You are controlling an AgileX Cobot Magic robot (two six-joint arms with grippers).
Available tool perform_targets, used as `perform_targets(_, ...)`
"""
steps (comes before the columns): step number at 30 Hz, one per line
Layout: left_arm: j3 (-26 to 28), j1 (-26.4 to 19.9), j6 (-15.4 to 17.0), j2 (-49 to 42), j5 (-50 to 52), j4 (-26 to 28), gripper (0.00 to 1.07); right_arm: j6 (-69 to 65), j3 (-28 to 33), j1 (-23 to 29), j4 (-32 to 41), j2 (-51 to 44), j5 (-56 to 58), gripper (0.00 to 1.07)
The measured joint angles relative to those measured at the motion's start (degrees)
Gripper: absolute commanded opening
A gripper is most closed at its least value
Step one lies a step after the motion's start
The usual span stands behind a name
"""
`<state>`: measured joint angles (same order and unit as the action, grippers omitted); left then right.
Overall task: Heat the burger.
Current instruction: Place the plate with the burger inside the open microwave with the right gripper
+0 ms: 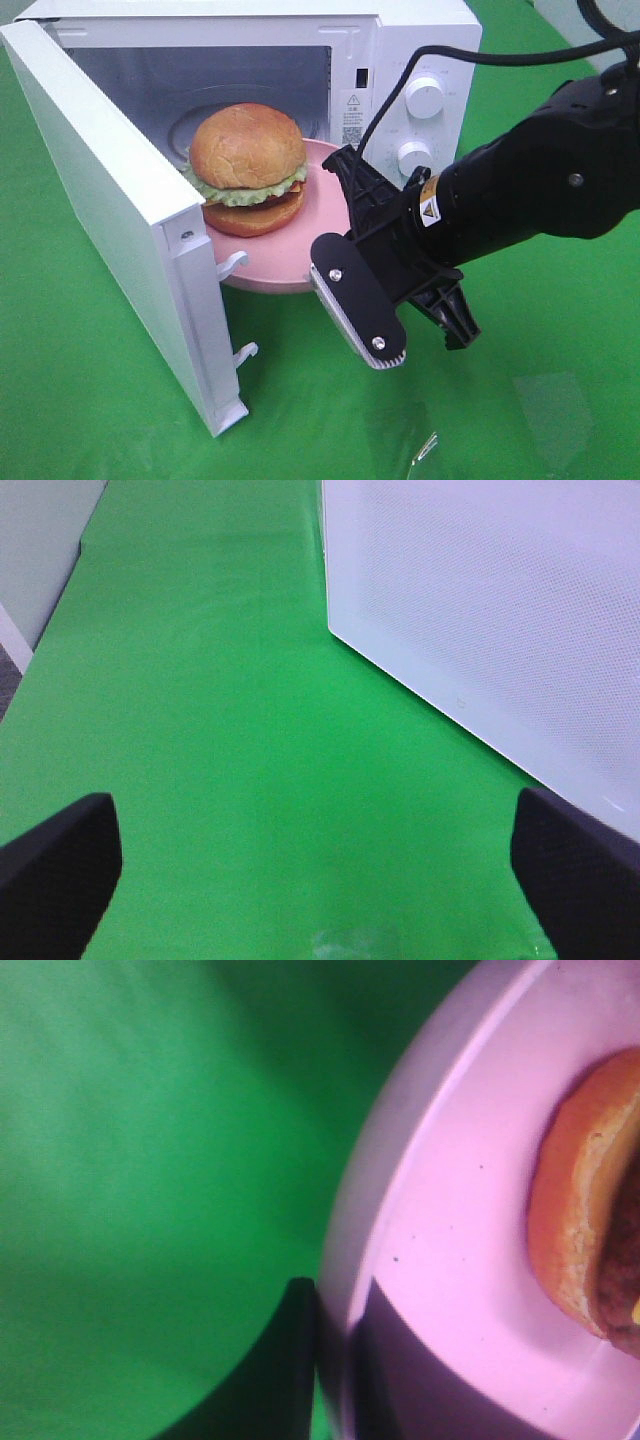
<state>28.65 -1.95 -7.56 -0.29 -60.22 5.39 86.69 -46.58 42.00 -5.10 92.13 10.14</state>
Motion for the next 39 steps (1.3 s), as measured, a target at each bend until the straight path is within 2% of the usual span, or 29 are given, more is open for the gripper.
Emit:
perform_targets(14,0.00,0.00,0.00,0.00,0.00,0.00,0.98,-0.06,-6.30,0.00,-1.03,5.39,-1.15,0.00)
perform_targets(39,0.00,0.00,0.00,0.00,0.00,-0.23,0.98,-3.44,-24.52,0.00,-1.15,18.62,6.88,0.00)
